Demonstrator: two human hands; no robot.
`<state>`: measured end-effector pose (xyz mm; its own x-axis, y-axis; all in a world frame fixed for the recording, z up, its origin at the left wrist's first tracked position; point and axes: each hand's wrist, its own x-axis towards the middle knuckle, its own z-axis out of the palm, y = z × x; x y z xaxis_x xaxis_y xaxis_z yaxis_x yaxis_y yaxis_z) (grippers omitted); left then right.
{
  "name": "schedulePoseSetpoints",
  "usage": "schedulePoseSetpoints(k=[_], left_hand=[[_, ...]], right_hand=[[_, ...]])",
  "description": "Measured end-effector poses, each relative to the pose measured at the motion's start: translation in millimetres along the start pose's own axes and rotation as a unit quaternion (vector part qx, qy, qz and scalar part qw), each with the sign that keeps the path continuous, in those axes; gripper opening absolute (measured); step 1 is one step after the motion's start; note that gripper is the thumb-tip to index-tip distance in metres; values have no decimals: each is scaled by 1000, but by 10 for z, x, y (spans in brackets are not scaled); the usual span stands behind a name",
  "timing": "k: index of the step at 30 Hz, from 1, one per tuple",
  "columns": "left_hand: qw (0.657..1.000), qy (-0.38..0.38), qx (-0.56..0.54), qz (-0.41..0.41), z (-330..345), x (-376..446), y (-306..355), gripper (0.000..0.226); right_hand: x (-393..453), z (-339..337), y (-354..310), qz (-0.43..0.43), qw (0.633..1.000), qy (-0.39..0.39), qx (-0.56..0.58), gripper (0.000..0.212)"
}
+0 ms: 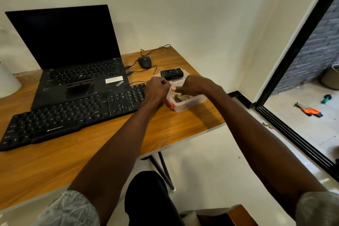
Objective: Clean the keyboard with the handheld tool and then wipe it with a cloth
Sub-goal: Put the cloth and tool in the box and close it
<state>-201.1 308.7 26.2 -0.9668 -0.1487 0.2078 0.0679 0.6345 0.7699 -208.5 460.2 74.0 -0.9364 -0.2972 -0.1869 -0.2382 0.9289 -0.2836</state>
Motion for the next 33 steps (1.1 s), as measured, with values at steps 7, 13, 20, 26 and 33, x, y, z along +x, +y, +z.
schedulePoseSetpoints(k=[7, 13, 20, 26, 33], left_hand=[[999, -10, -48, -19, 12, 31, -45, 20], [999, -9, -27, -20, 16, 73, -67, 21], [1000, -18, -13, -22, -3, 101, -70, 19], [999, -19, -31, -32, -26, 83, -49, 19], [992, -20, -108, -61, -60, -19, 5, 19]], right_hand=[[443, -271, 101, -41, 977, 181, 108, 8], [850, -199, 20, -64, 997, 44, 18, 21], [1014, -126, 63, -58, 996, 58, 25, 14], [835, -295, 150, -83, 984, 98, 124, 27], [154, -627, 313, -111, 980, -53, 155, 46]])
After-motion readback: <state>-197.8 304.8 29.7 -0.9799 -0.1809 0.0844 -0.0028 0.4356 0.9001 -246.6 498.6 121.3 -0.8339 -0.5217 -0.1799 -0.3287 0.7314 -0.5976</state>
